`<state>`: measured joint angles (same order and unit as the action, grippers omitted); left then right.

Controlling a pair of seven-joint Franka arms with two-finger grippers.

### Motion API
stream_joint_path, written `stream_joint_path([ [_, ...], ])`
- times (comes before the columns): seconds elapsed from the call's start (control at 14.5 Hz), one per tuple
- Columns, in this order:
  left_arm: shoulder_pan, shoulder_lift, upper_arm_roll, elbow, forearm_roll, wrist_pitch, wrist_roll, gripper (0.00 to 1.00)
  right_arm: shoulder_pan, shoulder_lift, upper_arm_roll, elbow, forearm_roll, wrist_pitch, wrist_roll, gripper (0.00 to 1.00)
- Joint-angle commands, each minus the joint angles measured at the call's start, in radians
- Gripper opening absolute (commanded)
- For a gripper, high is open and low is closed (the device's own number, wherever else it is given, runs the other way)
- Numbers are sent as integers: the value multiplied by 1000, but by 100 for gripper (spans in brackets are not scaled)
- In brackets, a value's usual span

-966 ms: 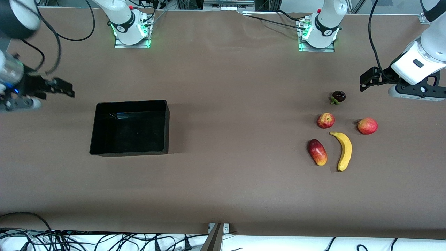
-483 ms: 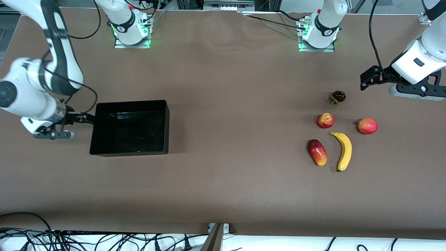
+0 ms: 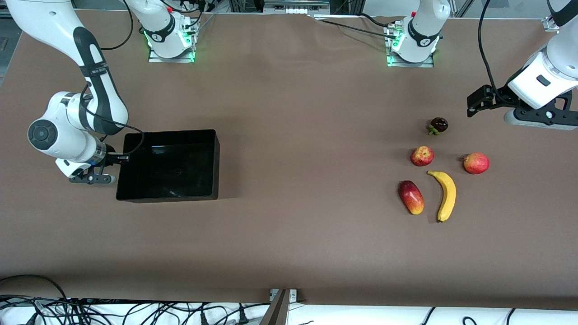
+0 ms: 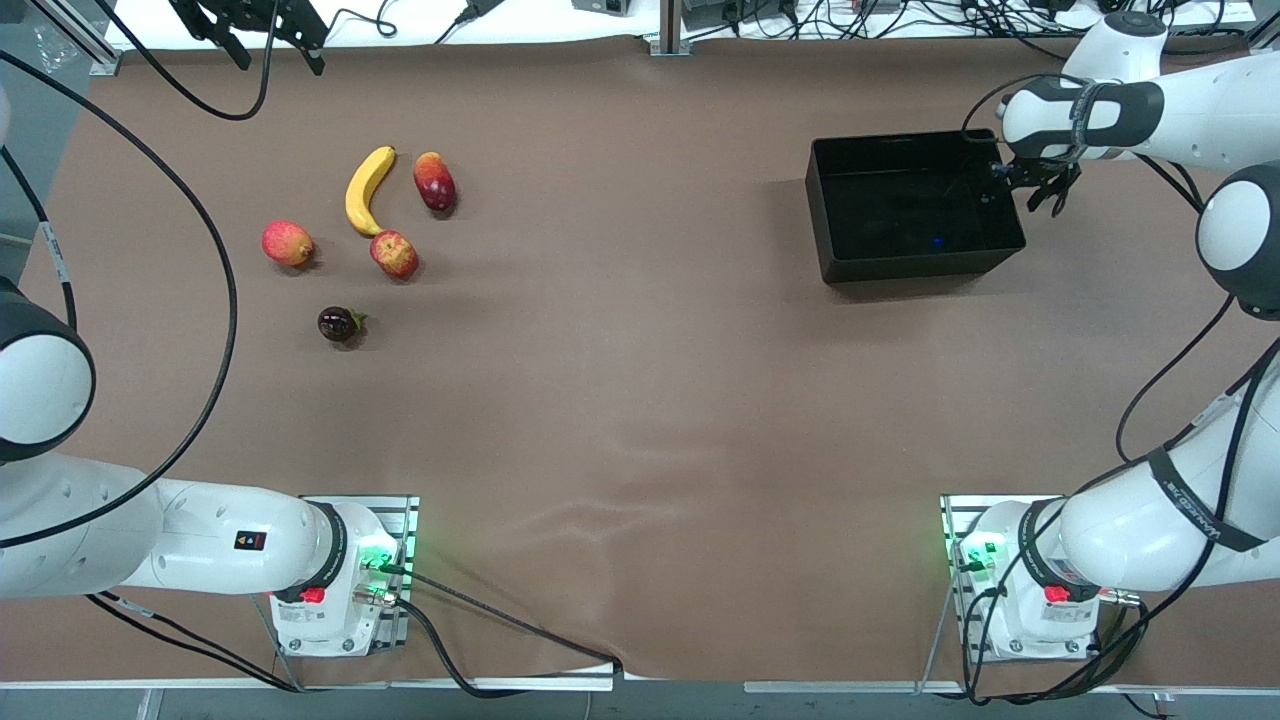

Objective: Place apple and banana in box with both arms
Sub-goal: 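Reach the right gripper down to the rim of the black box, then slide the black box with the right gripper toward the fruit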

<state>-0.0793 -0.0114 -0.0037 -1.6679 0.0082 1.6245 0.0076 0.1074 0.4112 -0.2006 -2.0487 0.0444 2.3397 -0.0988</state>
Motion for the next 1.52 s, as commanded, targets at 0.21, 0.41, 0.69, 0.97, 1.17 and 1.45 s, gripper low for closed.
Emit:
stream_joint_path([
  [0.21,0,28,-7,50,22,-28,-11,100,-3,-15,7,-18,60,-14,5,0],
  [0.41,-5,28,-7,50,23,-28,-14,100,1,-18,17,53,71,-101,-10,0],
  [0.69,-7,27,-10,51,23,-29,-21,100,34,-20,90,235,69,-267,-7,0],
  [0.97,-7,27,-10,51,23,-29,-31,100,168,-3,101,405,72,-414,33,0],
  [1.17,-7,27,-10,51,23,-29,-31,100,288,20,104,455,83,-436,108,0],
  [1.45,-5,28,-9,51,23,-31,-31,100,498,162,121,589,167,-402,382,0],
])
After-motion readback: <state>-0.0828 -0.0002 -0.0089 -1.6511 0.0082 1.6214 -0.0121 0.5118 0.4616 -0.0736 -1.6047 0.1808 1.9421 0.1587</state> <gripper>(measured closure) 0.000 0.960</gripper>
